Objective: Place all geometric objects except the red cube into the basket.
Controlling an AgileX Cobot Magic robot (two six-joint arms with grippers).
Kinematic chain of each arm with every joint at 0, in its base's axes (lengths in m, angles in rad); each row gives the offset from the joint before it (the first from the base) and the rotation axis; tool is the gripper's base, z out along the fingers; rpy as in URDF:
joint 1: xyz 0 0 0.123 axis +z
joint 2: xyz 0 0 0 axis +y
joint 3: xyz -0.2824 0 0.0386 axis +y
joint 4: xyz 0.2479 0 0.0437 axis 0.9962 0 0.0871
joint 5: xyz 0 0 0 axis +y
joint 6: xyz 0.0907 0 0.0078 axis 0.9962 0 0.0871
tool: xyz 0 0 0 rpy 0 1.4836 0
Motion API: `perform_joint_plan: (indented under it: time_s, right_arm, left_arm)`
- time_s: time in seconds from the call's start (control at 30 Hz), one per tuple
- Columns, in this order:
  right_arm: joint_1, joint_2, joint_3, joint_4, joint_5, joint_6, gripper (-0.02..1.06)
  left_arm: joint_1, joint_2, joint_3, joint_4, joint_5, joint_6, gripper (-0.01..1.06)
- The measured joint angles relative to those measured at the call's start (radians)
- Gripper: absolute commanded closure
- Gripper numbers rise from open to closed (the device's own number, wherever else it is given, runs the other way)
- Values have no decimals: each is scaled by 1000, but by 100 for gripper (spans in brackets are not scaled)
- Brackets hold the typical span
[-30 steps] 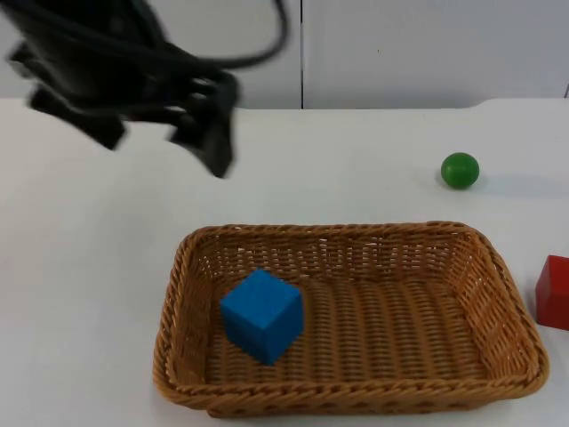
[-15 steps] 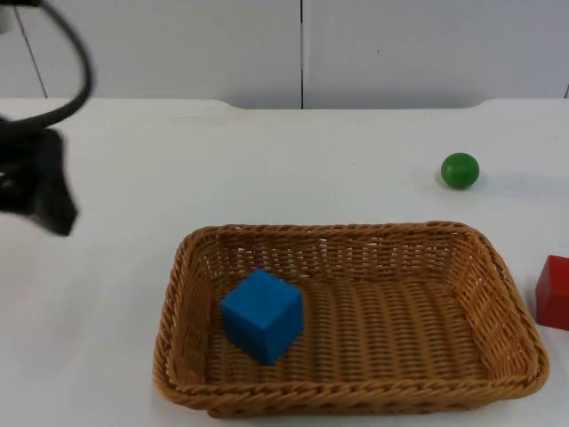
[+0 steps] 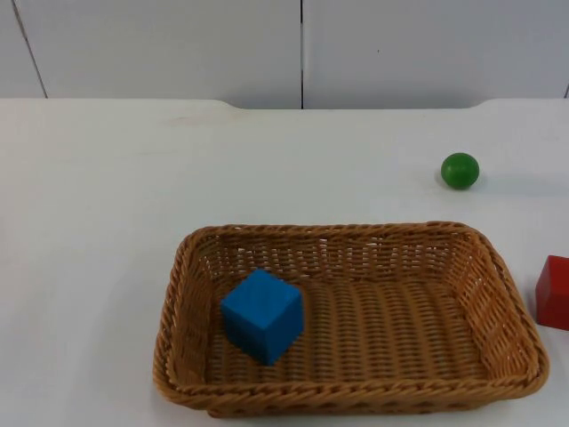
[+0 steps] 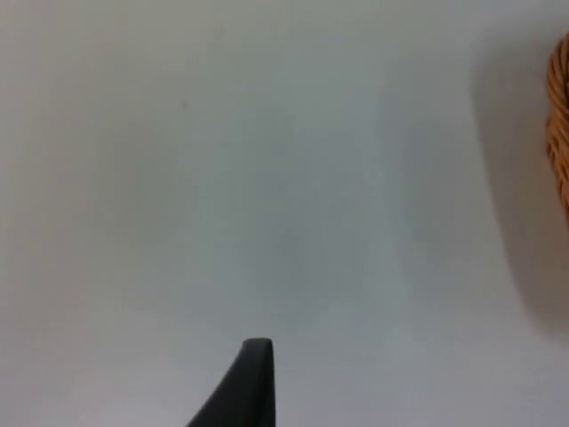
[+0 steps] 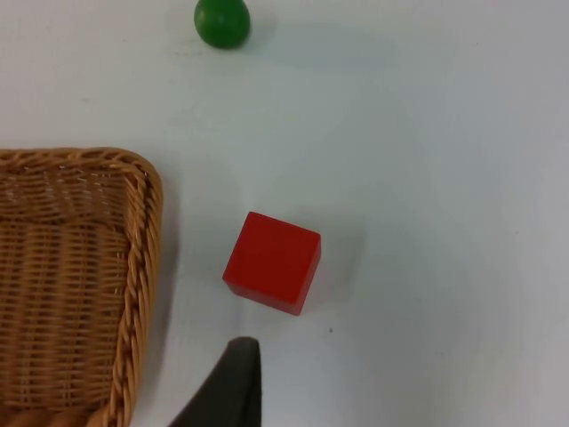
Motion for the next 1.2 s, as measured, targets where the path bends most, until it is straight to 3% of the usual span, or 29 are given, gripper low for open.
perform_joint_plan:
  time_s: [0.47,0.7,1.03,1.2]
  right_arm:
    - [0,29,0,2,0,-35,-1]
    - [0,204,-53,32,-5,-41,-1]
    - [52,643,-311,32,-94,-71,0]
    - [127,943,-563,-2,-109,-73,0]
  left_arm:
    - [0,-7,2,-88,17,89,0]
    - [0,-7,2,-93,18,96,0]
    - [0,-7,2,-112,17,96,0]
    - [0,-7,2,-112,15,98,0]
